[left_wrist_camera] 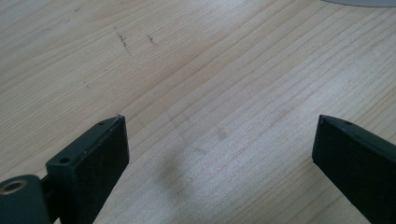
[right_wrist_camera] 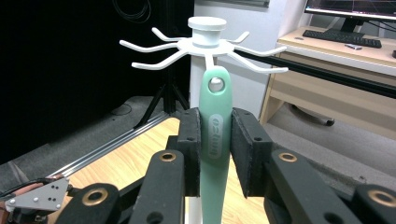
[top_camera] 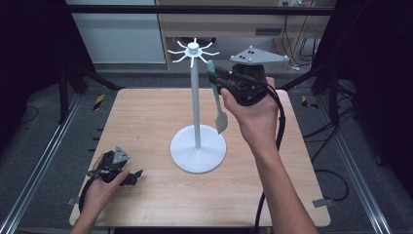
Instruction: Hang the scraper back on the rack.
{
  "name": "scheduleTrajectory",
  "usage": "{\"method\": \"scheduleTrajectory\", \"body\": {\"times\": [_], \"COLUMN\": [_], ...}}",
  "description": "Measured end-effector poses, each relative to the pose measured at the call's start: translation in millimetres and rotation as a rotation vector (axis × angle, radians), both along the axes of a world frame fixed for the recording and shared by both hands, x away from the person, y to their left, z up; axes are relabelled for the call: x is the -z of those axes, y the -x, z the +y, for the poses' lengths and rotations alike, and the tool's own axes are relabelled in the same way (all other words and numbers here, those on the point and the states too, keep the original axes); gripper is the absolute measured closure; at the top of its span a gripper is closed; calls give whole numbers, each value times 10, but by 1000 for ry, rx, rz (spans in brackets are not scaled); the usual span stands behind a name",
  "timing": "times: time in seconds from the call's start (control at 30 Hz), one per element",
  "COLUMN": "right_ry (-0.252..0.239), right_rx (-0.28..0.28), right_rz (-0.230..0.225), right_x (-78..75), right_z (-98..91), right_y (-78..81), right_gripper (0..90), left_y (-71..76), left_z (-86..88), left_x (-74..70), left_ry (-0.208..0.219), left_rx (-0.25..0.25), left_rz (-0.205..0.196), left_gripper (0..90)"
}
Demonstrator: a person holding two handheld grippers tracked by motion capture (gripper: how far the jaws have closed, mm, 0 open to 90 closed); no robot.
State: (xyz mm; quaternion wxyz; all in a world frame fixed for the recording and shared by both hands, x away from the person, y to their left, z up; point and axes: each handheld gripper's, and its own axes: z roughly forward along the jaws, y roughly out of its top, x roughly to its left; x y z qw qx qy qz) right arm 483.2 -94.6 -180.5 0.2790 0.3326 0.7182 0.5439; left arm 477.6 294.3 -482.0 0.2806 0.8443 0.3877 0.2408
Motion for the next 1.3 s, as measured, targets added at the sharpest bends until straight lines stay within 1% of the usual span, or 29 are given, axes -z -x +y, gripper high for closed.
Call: {"method": "scheduleTrajectory", "body": {"times": [0.27, 0.87, 1.3], "right_ry": [7, 5, 1], "right_rx": [-3, -1, -1], "right_rz": [5, 9, 10], "right_x": [9, 8, 20], "right_z": [39, 97, 104], "right_y": [-36, -104, -103], "right_gripper": [743, 743, 741], "left_y": [0, 1, 1], "left_z": [1, 0, -1], "left_x": [-1, -1, -1], "left_ry": [1, 2, 1], "left_rx": [0, 1, 1], "left_rz": [-1, 0, 0], "left_gripper": [35, 35, 36]}}
